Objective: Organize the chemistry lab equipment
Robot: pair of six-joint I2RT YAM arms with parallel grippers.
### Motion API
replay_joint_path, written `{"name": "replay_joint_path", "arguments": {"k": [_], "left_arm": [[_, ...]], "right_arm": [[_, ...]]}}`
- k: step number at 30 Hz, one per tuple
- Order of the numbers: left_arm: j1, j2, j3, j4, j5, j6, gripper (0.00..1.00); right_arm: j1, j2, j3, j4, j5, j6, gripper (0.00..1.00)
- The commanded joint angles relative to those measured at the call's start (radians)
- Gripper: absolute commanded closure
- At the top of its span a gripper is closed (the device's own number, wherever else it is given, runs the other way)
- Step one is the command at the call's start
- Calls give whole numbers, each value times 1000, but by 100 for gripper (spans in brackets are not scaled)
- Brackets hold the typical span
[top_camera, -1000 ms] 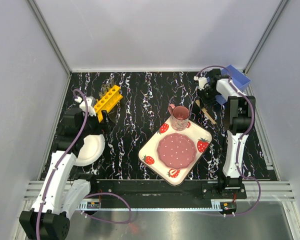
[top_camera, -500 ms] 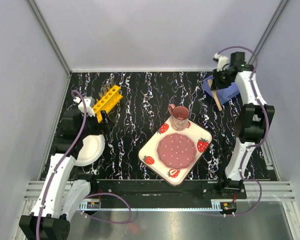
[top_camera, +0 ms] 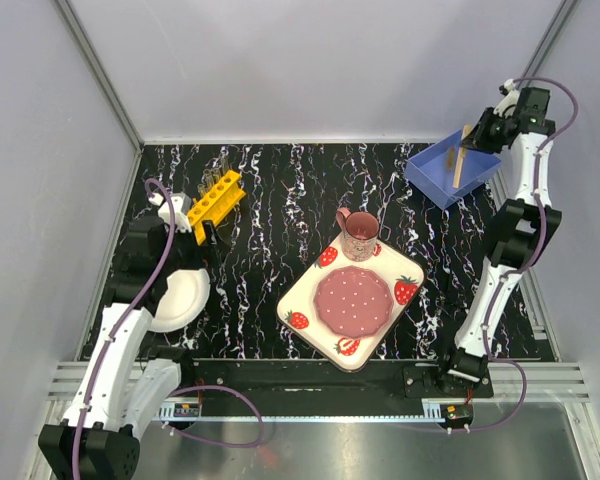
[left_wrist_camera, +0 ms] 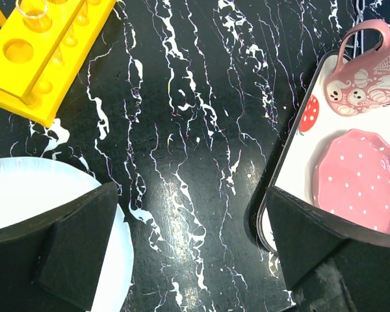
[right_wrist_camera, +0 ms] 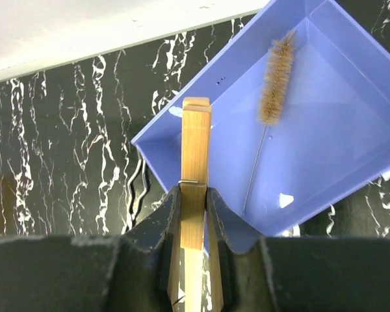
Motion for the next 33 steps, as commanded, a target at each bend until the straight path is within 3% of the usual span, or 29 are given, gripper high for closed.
{"name": "replay_joint_path", "arguments": {"k": [1, 10, 17, 26, 33], "left_arm": [[2, 12, -4, 42, 8, 11, 1], [3, 62, -1, 44, 11, 13, 1], [3, 65, -2, 42, 11, 13, 1], [3, 44, -2, 44, 16, 13, 1], [2, 35, -1, 44, 25, 11, 1]], "right_arm": [[13, 98, 100, 46, 19, 87, 89], [12, 222, 152, 85, 77, 52, 83], [12, 233, 145, 77, 59, 18, 64], [13, 43, 47, 71, 16, -59, 54], [59, -201, -261, 100, -156, -166, 45]]}}
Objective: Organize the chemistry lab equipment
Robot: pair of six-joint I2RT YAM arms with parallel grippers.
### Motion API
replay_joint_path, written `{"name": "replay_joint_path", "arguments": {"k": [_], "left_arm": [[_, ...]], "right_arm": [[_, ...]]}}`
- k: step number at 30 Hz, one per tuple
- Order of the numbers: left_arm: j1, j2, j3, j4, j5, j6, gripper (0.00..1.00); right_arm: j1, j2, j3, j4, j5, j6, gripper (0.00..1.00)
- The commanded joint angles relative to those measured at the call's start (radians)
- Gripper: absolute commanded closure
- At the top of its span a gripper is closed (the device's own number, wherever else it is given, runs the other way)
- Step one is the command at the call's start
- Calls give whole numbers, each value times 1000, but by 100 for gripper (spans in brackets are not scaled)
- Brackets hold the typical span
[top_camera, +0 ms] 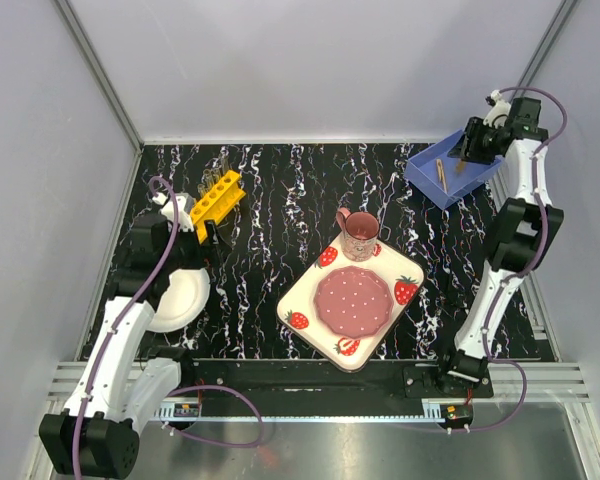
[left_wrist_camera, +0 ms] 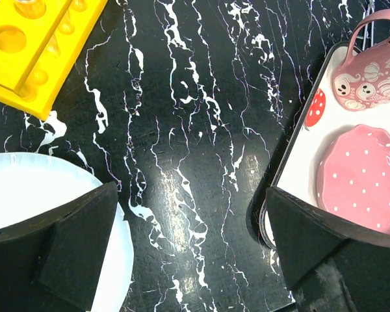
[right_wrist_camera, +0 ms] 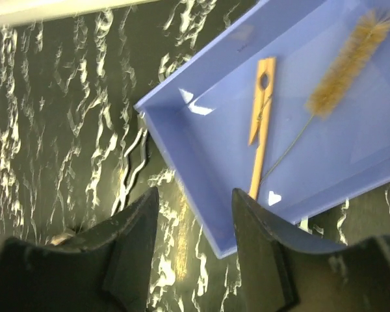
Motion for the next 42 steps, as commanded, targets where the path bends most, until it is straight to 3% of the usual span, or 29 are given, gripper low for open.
{"name": "replay_joint_path", "arguments": {"k": [1, 6, 17, 26, 29, 31, 42], "left_arm": [[2, -21, -1, 43, 17, 11, 1], [3, -33, -2, 43, 1, 11, 1], [2, -23, -1, 45, 2, 13, 1], [2, -27, -2, 43, 4, 13, 1], [2, -30, -2, 43, 7, 13, 1], [2, -32, -2, 43, 8, 13, 1], [2, -44, -4, 46, 14, 11, 1]], "right_arm": [[61, -237, -180, 55, -128, -112, 43], [197, -348, -372, 89, -91, -157, 41], [382, -181, -398, 38, 160, -155, 39], [428, -74, -423, 33, 251, -169, 38], [438, -57, -429, 32, 276, -175, 40], [438, -46, -430, 32, 295, -177, 47], [437, -34, -475, 27, 384, -229, 66]]}}
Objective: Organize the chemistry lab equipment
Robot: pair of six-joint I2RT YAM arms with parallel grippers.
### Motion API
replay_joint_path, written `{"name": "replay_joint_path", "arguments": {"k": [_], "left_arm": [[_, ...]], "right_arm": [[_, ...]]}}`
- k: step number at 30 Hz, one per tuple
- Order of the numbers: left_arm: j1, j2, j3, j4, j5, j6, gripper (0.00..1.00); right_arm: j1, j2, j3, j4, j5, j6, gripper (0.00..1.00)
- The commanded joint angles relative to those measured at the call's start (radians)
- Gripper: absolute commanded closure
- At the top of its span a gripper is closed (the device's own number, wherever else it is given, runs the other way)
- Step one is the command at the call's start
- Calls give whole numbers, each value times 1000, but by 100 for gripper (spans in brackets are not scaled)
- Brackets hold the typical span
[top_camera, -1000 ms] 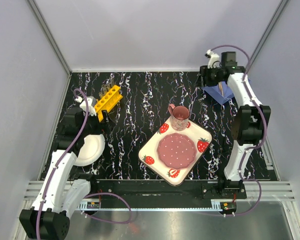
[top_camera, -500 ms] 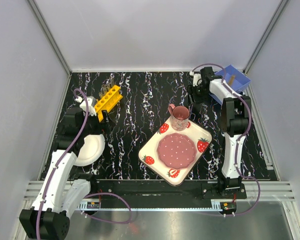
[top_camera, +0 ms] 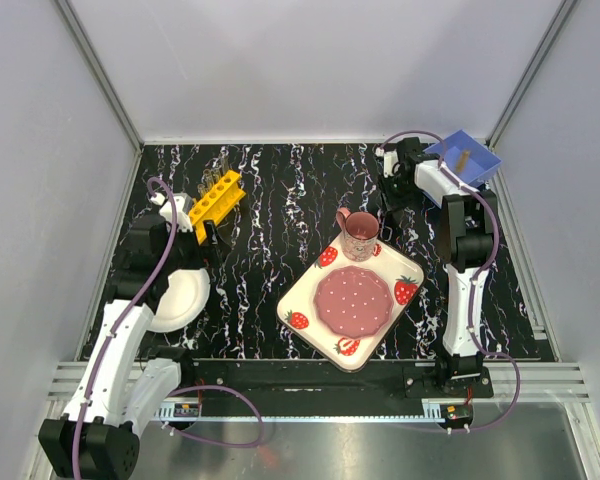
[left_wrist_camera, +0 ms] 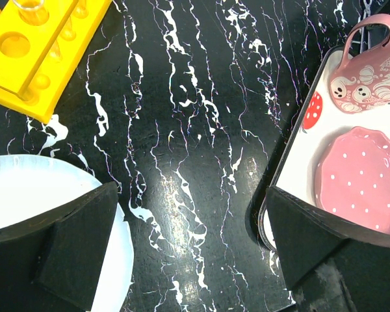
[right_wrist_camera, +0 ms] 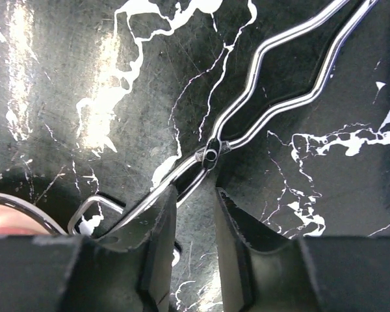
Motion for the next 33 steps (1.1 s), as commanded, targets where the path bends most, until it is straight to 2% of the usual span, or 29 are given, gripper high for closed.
{"name": "replay_joint_path", "arguments": {"k": [1, 5, 11, 22, 33], "left_arm": [[2, -24, -4, 46, 15, 12, 1], [2, -25, -4, 48, 19, 12, 1], [2, -33, -4, 48, 21, 11, 1], [3, -42, -4, 51, 29, 11, 1], [2, -44, -5, 53, 36, 11, 1]], "right_arm": [[4, 11, -49, -20, 77, -50, 69], [6, 2, -75, -23, 125, -90, 74], [1, -21, -113, -22, 183, -154, 78], [-45, -76, -191, -77, 169, -349, 88], [-98, -139, -300, -117, 133, -388, 92]]}}
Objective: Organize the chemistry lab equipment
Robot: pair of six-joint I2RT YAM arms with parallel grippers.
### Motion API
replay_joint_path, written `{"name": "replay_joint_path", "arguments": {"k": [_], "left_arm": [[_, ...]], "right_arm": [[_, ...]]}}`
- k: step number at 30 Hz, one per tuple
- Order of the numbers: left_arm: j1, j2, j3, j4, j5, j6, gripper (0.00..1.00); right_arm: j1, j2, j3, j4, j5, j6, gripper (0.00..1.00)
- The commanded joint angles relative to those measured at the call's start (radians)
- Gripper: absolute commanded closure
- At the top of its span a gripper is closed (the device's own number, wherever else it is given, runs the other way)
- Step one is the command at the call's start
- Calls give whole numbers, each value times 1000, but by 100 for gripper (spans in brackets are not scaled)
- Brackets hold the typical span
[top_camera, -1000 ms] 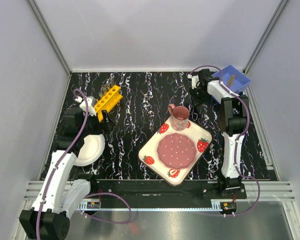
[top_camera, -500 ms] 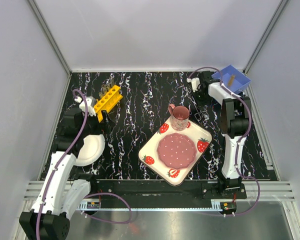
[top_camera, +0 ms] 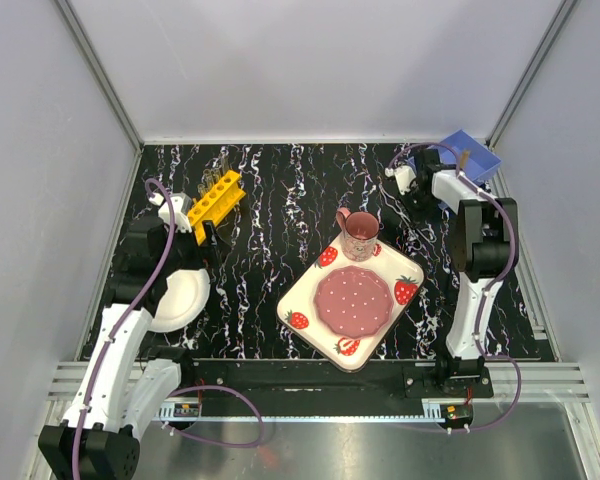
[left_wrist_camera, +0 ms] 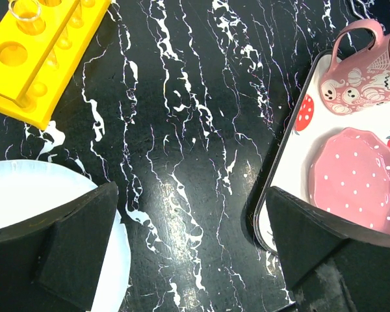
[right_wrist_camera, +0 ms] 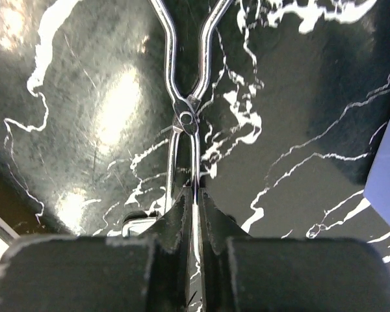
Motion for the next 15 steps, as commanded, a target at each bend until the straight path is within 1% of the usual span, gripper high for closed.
{"name": "replay_joint_path", "arguments": {"k": [1, 6, 9, 11, 14, 15], "left_arm": [[2, -16, -5, 50, 23, 11, 1], [2, -16, -5, 52, 26, 11, 1], [2, -13, -5, 55, 29, 11, 1], [2, -13, -4, 55, 32, 11, 1], [2, -16, -7, 53, 29, 11, 1], [2, -18, -5, 55, 29, 11, 1]], "right_arm": [[-25, -17, -109, -106, 9, -53, 92], [-51, -108, -212, -109, -18, -92, 92], [-54, -154, -237, -114, -37, -104, 89], [-54, -181, -229, -127, -61, -107, 87], [-52, -195, -171, -167, -107, -92, 83], [-52, -195, -127, -178, -122, -86, 82]]}}
